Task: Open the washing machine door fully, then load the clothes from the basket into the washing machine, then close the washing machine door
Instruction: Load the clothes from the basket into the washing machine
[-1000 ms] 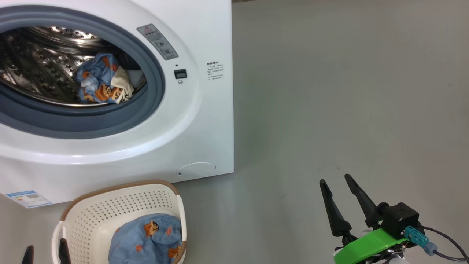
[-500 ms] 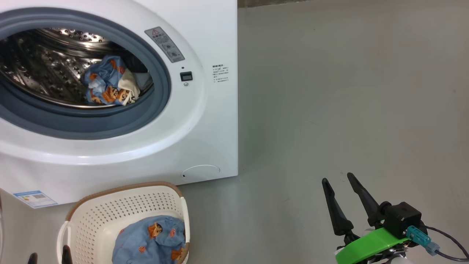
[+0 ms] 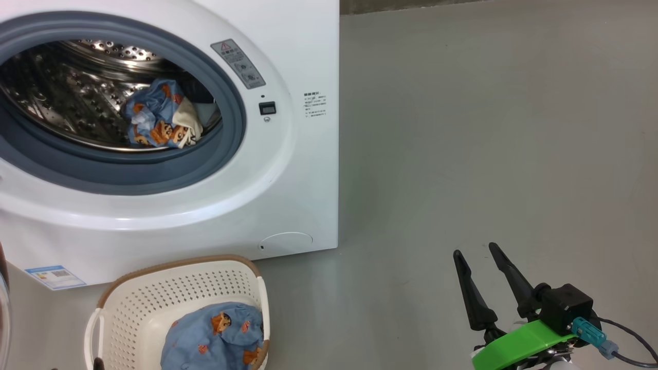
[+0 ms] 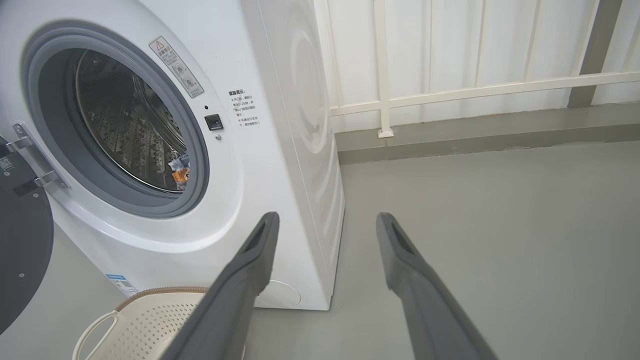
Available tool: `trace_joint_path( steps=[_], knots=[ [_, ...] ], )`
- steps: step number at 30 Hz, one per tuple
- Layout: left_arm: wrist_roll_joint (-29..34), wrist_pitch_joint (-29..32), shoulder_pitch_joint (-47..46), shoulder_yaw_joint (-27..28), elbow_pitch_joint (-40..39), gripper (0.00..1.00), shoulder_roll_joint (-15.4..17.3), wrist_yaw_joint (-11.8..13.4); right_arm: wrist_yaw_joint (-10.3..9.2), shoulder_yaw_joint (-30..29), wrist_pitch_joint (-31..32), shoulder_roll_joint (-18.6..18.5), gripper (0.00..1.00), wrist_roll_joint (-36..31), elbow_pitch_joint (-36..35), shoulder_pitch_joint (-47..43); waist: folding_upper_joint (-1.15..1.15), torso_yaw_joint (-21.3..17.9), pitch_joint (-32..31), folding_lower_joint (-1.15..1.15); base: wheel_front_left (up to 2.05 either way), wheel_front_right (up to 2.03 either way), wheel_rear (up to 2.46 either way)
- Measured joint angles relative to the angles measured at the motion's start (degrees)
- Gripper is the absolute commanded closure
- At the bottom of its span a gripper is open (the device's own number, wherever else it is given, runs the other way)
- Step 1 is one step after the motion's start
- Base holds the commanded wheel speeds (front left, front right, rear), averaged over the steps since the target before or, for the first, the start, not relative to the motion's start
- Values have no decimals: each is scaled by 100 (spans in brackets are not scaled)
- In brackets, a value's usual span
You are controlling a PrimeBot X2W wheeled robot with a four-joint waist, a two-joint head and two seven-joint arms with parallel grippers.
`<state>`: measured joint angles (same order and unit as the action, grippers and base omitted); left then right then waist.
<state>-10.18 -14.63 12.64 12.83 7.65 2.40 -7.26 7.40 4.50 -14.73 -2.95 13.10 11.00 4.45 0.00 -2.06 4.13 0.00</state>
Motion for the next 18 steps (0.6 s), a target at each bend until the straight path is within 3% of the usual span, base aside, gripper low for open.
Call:
trace_joint_path(
  steps=[18],
  knots=[
    [-70, 1, -277, -80, 354, 0, -4, -5, 0, -25, 0, 1, 0, -62, -115, -1, 0, -20, 547, 0, 0, 0, 0]
  ],
)
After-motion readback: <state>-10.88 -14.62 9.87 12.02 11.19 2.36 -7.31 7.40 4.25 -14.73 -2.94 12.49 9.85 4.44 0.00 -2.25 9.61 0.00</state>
